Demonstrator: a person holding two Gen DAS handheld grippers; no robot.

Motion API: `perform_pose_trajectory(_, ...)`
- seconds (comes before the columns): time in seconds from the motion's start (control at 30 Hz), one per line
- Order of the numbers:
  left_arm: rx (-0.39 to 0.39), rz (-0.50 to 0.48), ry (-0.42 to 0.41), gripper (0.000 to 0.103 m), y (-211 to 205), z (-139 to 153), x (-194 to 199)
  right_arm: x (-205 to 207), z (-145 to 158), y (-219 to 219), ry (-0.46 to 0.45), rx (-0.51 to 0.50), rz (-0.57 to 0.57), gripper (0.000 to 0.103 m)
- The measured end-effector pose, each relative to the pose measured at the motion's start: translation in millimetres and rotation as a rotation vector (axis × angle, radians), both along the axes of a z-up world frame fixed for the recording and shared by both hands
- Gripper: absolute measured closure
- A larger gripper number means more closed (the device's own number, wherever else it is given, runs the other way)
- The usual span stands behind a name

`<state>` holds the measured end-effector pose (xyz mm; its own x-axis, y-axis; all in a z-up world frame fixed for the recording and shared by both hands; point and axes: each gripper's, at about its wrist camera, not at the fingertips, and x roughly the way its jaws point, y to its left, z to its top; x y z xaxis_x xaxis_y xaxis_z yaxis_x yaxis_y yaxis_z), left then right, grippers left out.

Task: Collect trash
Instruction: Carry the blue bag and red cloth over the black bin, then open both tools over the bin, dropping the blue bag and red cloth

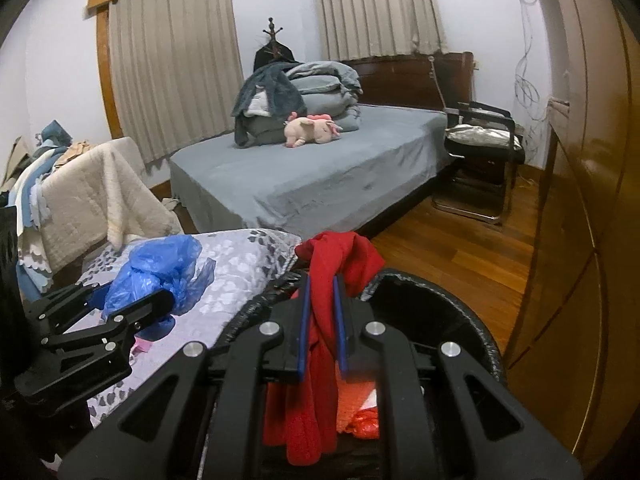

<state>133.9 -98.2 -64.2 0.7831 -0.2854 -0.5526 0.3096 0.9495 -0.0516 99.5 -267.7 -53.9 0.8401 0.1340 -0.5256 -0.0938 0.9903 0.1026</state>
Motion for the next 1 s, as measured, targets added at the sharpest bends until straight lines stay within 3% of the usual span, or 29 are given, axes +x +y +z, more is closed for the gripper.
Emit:
perform_pose_trajectory(0.63,0.02,-0.1,0.059,0.052,-57,-32,42,21,-35,-32,0.066,-0.028,-0.068,0.089)
perform_pose_trajectory(0.67,0.016,-0.109,0.062,0.05,-59,-32,43,21,-37,-34,0.072,-0.031,-0.072,0.083)
perform_pose_trajectory(0.73,0.007,-0.118,0.062,0.035,-61,-32,43,20,-40,-37,0.077,-0.031,-0.085,0.071)
perform_pose_trajectory(0.83,0.001,-0.119,0.059,0.031,-59,-31,40,16,-42,-41,0.08,-0.029,-0.1,0.062)
perform_pose_trajectory(0.9,-0.005,-0.111,0.065,0.029,-54,-30,39,13,-42,-42,0.075,-0.029,-0.109,0.045)
perform_pose_trajectory(0.93,-0.008,-0.106,0.066,0.027,-52,-29,39,11,-41,-43,0.07,-0.03,-0.112,0.041)
perform_pose_trajectory(1.0,-0.014,-0.091,0.062,0.025,-45,-26,38,8,-39,-42,0.061,-0.036,-0.12,0.022)
